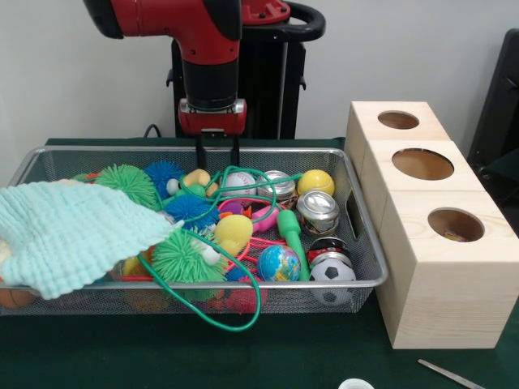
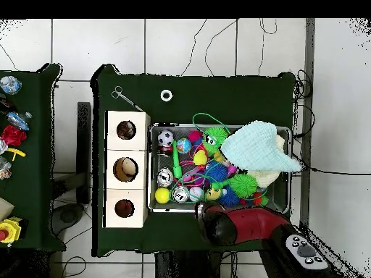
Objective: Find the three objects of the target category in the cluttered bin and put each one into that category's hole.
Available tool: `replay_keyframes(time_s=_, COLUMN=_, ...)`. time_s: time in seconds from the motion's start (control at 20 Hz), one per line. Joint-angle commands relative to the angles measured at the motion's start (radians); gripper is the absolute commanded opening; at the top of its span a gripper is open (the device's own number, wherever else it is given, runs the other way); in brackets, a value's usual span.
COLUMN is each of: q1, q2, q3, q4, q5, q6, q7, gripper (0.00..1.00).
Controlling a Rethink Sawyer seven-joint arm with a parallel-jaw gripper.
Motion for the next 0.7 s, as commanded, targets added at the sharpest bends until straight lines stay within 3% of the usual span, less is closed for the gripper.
replay_keyframes(time_s=0.05, q1=-0.032, q2=0.063, q3=-0.004, q4=-0.098, q5=-0.051, q6=0.041, q7=-0.015, gripper=1.00)
replay_keyframes(time_s=0.7, q1=-0.050, q2=-0.010, q3=-0.029, q4=-0.110, q5=-0.083, q6=0.125, q7=-0.096, gripper=1.00)
